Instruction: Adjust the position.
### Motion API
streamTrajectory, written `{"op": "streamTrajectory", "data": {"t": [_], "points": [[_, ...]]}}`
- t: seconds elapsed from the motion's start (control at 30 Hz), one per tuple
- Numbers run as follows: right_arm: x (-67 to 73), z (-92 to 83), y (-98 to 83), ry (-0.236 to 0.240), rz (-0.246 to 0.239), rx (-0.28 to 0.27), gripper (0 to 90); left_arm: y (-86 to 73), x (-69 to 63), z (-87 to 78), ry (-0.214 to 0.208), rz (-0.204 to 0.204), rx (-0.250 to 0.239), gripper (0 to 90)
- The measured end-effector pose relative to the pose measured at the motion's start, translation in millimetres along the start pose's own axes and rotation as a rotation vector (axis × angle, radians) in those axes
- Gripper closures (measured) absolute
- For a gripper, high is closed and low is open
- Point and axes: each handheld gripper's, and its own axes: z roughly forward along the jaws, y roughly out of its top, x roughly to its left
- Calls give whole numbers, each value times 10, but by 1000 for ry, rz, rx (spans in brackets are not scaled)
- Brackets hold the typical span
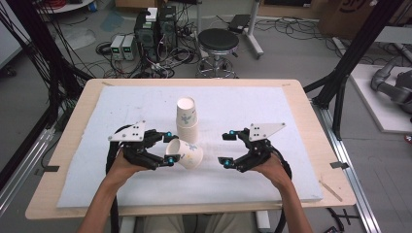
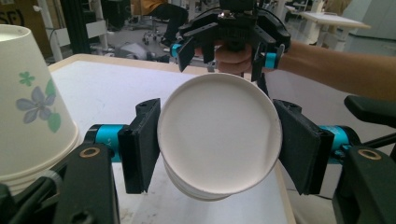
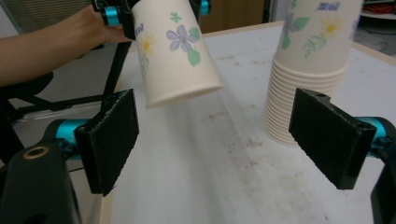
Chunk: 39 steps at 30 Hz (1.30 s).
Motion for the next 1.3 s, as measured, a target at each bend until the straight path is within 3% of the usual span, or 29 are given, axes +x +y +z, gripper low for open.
{"op": "streamTrajectory", "data": {"t": [0.53,1.3], "points": [[80,345,225,101,-56,16,164,27,-18,150,-38,-1,-7,357],[169,699,216,157,-70,71,164,104,-67,185,-70,12,-25,357]]}}
